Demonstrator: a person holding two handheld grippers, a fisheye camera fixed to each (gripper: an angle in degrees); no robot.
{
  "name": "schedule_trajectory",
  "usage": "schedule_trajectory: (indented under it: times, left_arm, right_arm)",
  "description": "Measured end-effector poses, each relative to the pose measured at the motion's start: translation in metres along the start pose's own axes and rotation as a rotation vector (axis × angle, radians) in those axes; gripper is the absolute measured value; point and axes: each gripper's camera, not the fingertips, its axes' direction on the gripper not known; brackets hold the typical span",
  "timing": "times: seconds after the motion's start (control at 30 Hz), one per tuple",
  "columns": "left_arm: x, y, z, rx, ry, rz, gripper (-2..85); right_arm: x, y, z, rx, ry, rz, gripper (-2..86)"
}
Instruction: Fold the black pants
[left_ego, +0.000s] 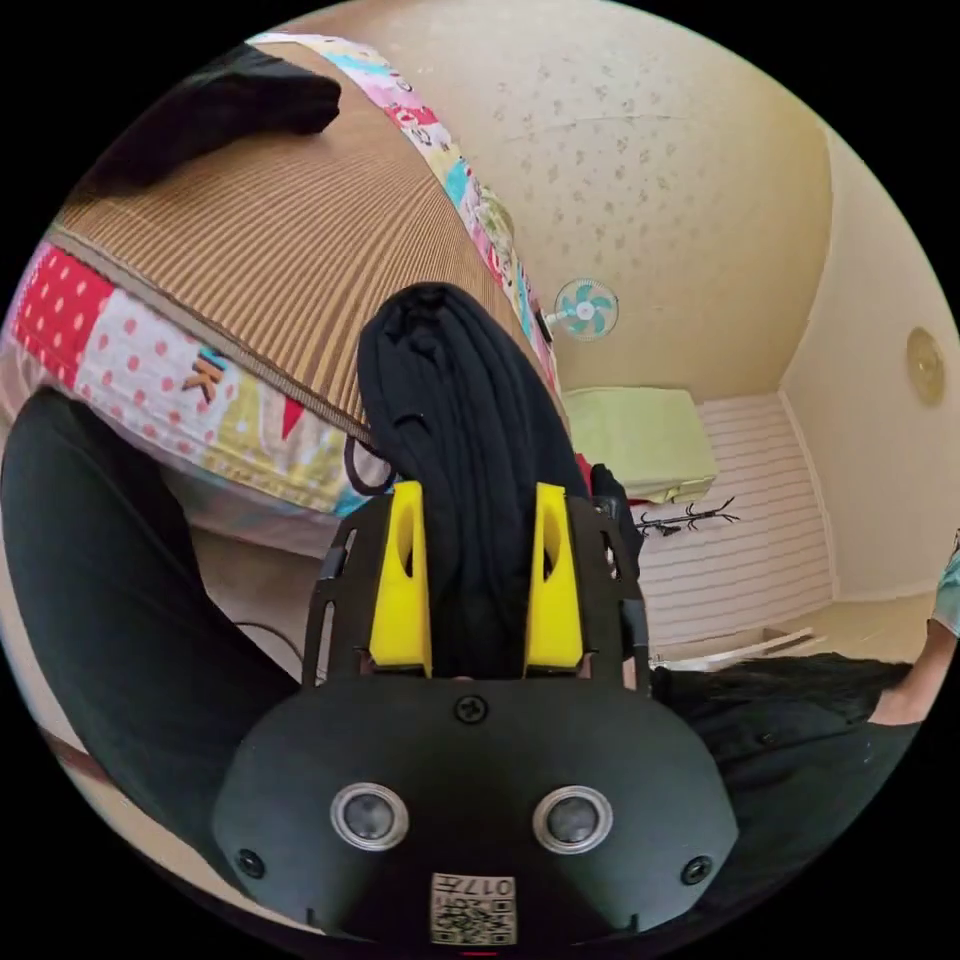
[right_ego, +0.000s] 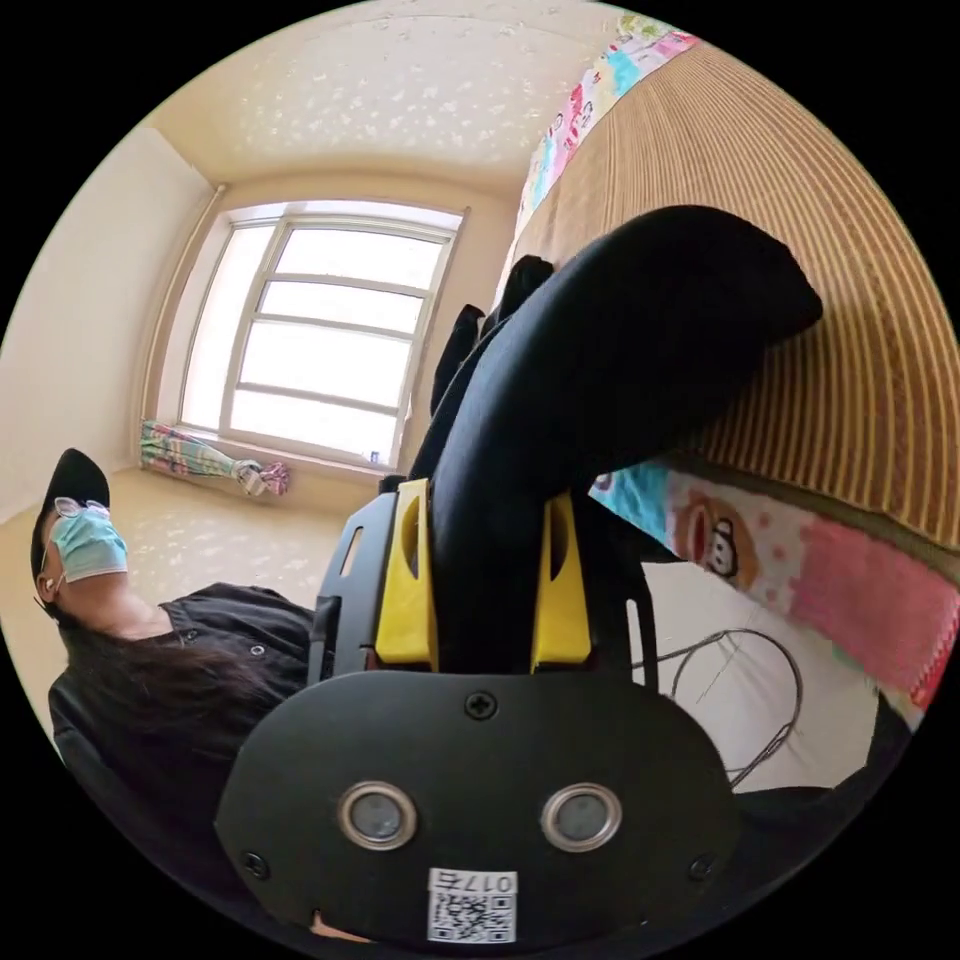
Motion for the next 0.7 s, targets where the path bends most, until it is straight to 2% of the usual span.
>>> schedule_trajectory:
  times: [0.13, 0.2, 0.27, 0.33, 0.43, 0.47, 0.5, 0.57, 0.7]
  left_arm:
    - [0.028, -0.084, -0.090, 0.234, -0.143, 0.218, 14.7]
    - [0.027, -0.131, -0.121, 0.267, -0.197, 0.274, 15.3]
    - [0.013, -0.175, -0.151, 0.270, -0.262, 0.207, 16.3]
    - [-0.003, -0.194, -0.200, 0.409, -0.377, 0.121, 14.5]
    - [-0.014, -0.156, -0.238, 0.593, -0.422, 0.105, 12.2]
    - [-0.017, -0.145, -0.240, 0.616, -0.434, 0.093, 12.3]
    - [-0.025, -0.120, -0.235, 0.635, -0.456, 0.070, 12.5]
    - [-0.037, -0.079, -0.213, 0.613, -0.494, 0.051, 12.5]
    - [-0.058, 0.019, -0.122, 0.466, -0.582, 0.016, 10.9]
  right_arm:
    - [-0.055, -0.110, 0.094, -0.068, -0.057, -0.225, 14.1]
    - [-0.077, -0.162, 0.134, -0.044, -0.063, -0.315, 14.5]
    - [-0.090, -0.232, 0.195, -0.047, -0.011, -0.344, 15.6]
    - [-0.083, -0.279, 0.245, -0.087, 0.084, -0.292, 16.5]
    - [-0.035, -0.311, 0.322, -0.220, 0.354, -0.189, 15.5]
    - [-0.012, -0.304, 0.336, -0.261, 0.384, -0.141, 14.7]
    - [-0.003, -0.296, 0.335, -0.234, 0.343, -0.125, 14.2]
    - [0.030, -0.252, 0.300, -0.118, 0.133, -0.104, 12.0]
    - [0.071, -0.160, 0.246, -0.214, 0.174, -0.151, 7.2]
